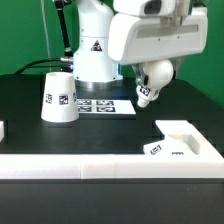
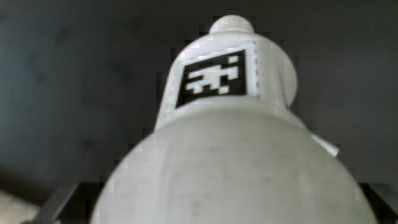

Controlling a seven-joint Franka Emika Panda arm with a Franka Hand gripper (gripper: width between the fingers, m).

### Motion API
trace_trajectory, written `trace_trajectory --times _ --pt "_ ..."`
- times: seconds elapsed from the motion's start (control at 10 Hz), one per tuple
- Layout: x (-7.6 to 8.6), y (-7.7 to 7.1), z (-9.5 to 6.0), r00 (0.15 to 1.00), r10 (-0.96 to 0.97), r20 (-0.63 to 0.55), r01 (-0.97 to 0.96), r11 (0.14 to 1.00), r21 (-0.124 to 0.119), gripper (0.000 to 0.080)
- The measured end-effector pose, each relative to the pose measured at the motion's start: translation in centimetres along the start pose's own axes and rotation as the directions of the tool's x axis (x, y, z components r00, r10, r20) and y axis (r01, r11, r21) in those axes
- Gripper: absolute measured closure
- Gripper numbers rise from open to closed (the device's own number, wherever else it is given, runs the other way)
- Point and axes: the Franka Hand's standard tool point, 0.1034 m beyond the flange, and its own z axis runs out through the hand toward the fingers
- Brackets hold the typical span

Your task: Assemble lamp

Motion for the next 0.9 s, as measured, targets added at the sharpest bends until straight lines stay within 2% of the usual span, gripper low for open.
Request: trace_trajectory --times 0.1,0.2,0.4,0.5,0.7,0.9 --pt "0.4 0.2 -0.9 0.999 0.009 -0.033 -0.009 1.000 -0.007 0.0223" --pt "1.0 0.8 -1.4 0.992 0.016 -0.124 -0.019 1.000 -0.024 0.0223" --pt "0.6 1.7 -0.8 0.970 0.008 -0.245 -0.024 0.998 -0.062 0.0223" --pt "0.5 1.5 -0.6 0.973 0.011 -0.230 -0.024 0.998 -0.054 0.0223" --pt "0.9 1.7 -0.4 0.970 -0.010 -0.242 -0.006 0.998 -0.064 0.0223" --pt "2.6 2.3 -1.8 0.970 -0.006 -0.244 -0.009 0.998 -0.058 0.0223"
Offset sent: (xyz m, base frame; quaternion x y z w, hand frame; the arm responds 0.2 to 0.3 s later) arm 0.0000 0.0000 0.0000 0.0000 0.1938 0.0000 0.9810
